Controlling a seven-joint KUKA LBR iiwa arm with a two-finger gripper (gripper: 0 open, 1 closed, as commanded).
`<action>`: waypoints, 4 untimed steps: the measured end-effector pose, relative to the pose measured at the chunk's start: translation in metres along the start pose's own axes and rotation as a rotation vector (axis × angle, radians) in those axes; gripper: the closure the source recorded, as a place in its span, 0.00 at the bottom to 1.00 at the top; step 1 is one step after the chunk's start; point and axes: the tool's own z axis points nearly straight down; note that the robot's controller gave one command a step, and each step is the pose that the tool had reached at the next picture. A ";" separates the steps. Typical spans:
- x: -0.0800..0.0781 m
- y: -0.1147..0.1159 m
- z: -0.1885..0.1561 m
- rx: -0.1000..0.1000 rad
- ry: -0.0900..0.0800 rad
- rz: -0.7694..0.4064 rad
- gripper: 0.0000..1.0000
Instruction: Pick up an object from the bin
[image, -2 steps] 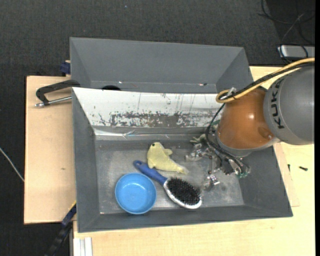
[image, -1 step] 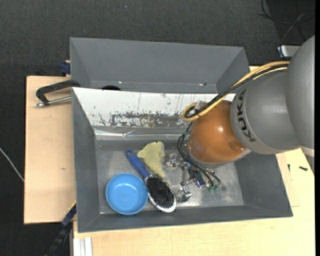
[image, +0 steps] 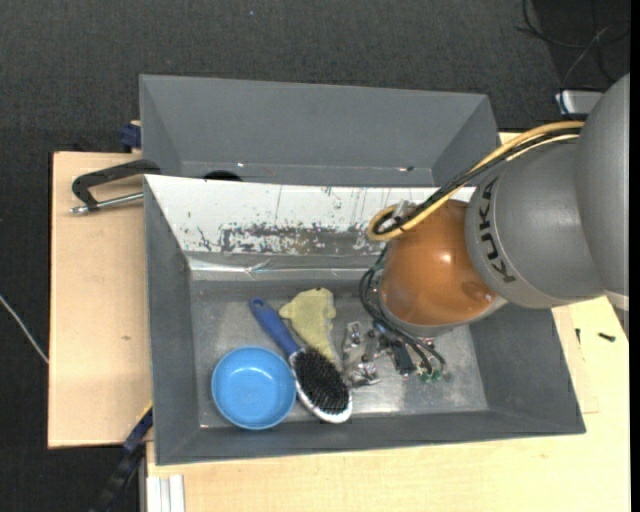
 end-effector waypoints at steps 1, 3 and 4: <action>0.000 0.000 0.002 0.000 -0.003 0.000 0.00; -0.014 -0.011 -0.213 0.003 -0.017 -0.074 1.00; -0.030 0.004 -0.185 -0.001 -0.003 0.358 1.00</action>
Offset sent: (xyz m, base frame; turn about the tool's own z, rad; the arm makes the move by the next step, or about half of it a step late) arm 0.0000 0.0000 0.0000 0.0000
